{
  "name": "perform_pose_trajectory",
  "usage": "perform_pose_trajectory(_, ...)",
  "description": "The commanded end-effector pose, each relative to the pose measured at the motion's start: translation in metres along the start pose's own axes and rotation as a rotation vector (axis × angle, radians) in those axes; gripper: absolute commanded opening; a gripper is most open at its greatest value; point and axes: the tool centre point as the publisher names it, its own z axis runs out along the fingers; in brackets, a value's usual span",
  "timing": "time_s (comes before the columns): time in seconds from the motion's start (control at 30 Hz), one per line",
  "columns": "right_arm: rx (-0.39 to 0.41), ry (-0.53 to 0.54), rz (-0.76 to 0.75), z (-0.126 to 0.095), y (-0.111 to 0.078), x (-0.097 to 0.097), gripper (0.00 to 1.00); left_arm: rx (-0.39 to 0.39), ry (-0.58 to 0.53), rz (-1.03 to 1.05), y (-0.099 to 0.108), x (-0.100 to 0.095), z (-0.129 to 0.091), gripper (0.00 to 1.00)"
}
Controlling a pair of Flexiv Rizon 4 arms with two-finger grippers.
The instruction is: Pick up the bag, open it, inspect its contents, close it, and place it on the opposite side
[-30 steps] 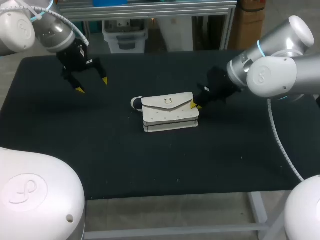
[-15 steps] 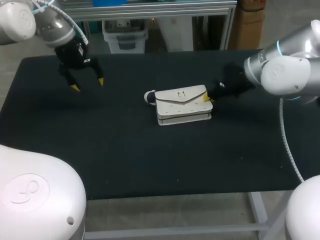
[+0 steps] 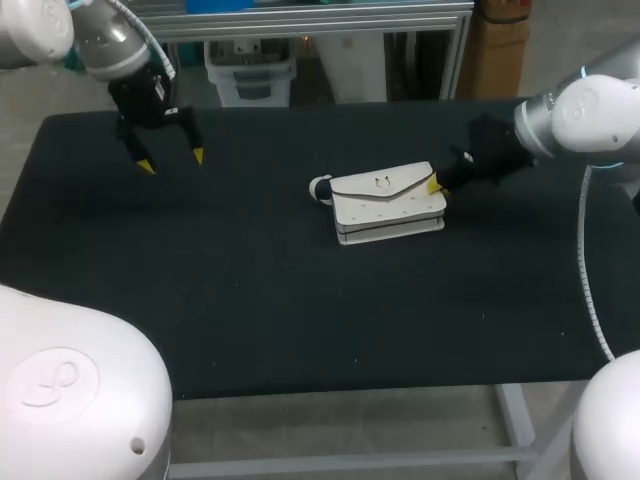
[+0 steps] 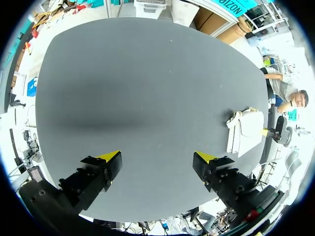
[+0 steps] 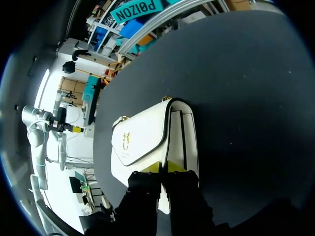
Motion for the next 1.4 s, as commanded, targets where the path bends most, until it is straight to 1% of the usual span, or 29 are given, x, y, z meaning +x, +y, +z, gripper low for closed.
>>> perform_pose_trajectory(0.03, 0.011, 0.005, -0.001, 0.000, 0.003, -0.001, 0.00, -0.001, -0.001, 0.000, -0.001, 0.000, 0.000, 1.00)
perform_pose_trajectory(0.2, 0.011, 0.005, -0.001, 0.000, 0.003, -0.001, 0.00, -0.001, -0.001, 0.000, -0.001, 0.000, 0.000, 1.00)
perform_pose_trajectory(0.23, -0.011, 0.004, 0.004, -0.007, 0.007, -0.008, 0.00, 0.007, -0.021, 0.026, -0.001, 0.000, -0.002, 1.00)
perform_pose_trajectory(0.27, -0.035, -0.019, 0.003, -0.015, 0.013, -0.015, 0.00, 0.023, -0.030, 0.017, -0.001, -0.003, -0.005, 1.00)
perform_pose_trajectory(0.33, -0.059, -0.020, 0.013, -0.031, 0.024, -0.029, 0.00, 0.039, -0.042, 0.031, -0.002, -0.008, -0.010, 1.00)
perform_pose_trajectory(0.37, -0.078, -0.045, 0.012, -0.038, 0.029, -0.035, 0.00, 0.043, -0.043, 0.030, -0.003, -0.010, -0.012, 1.00)
perform_pose_trajectory(0.43, -0.096, -0.040, 0.016, -0.052, 0.041, -0.048, 0.00, 0.048, -0.045, 0.044, -0.004, -0.013, -0.014, 1.00)
perform_pose_trajectory(0.47, -0.119, -0.065, 0.018, -0.057, 0.046, -0.054, 0.00, 0.046, -0.042, 0.043, -0.004, -0.013, -0.014, 1.00)
perform_pose_trajectory(0.5, -0.128, -0.065, 0.019, -0.063, 0.051, -0.060, 0.00, 0.043, -0.056, 0.036, -0.005, -0.014, -0.014, 1.00)
perform_pose_trajectory(0.53, -0.125, -0.040, 0.028, -0.068, 0.056, -0.066, 0.00, 0.043, -0.060, 0.042, -0.005, -0.013, -0.013, 1.00)
perform_pose_trajectory(0.6, -0.138, -0.077, 0.032, -0.076, 0.065, -0.079, 0.00, 0.039, -0.062, 0.049, -0.005, -0.012, -0.012, 1.00)
perform_pose_trajectory(0.63, -0.134, -0.054, 0.028, -0.080, 0.069, -0.084, 0.00, 0.038, -0.068, 0.052, -0.005, -0.011, -0.012, 1.00)
perform_pose_trajectory(0.7, -0.142, -0.096, 0.038, -0.088, 0.078, -0.098, 0.00, 0.035, -0.067, 0.053, -0.006, -0.011, -0.011, 1.00)
perform_pose_trajectory(0.77, -0.140, -0.076, 0.038, -0.096, 0.085, -0.109, 0.00, 0.033, -0.071, 0.055, -0.007, -0.011, -0.011, 1.00)
perform_pose_trajectory(0.8, -0.146, -0.120, 0.031, -0.099, 0.088, -0.115, 0.00, 0.032, -0.071, 0.056, -0.007, -0.010, -0.011, 1.00)
perform_pose_trajectory(0.87, -0.142, -0.110, 0.027, -0.107, 0.094, -0.124, 0.00, 0.031, -0.074, 0.060, -0.008, -0.010, -0.012, 1.00)
perform_pose_trajectory(0.93, -0.144, -0.141, 0.028, -0.115, 0.099, -0.135, 0.00, 0.029, -0.080, 0.061, -0.008, -0.009, -0.012, 1.00)
perform_pose_trajectory(0.97, -0.144, -0.136, 0.026, -0.119, 0.102, -0.140, 0.00, 0.027, -0.087, 0.062, -0.008, -0.008, -0.012, 1.00)
perform_pose_trajectory(1.03, -0.154, -0.170, 0.029, -0.128, 0.107, -0.152, 0.00, 0.024, -0.092, 0.062, -0.008, -0.007, -0.011, 1.00)
perform_pose_trajectory(1.1, -0.148, -0.180, 0.027, -0.135, 0.112, -0.162, 0.00, 0.016, -0.097, 0.061, -0.008, -0.006, -0.010, 1.00)
perform_pose_trajectory(1.23, -0.121, -0.250, 0.034, -0.147, 0.119, -0.180, 0.00, 0.007, -0.099, 0.056, -0.009, -0.004, -0.008, 1.00)
perform_pose_trajectory(1.27, -0.113, -0.249, 0.035, -0.149, 0.120, -0.182, 0.00, 0.006, -0.099, 0.056, -0.008, -0.003, -0.008, 1.00)
perform_pose_trajectory(1.4, -0.095, -0.352, 0.033, -0.163, 0.128, -0.196, 0.00, 0.002, -0.099, 0.054, -0.008, 0.000, -0.006, 1.00)
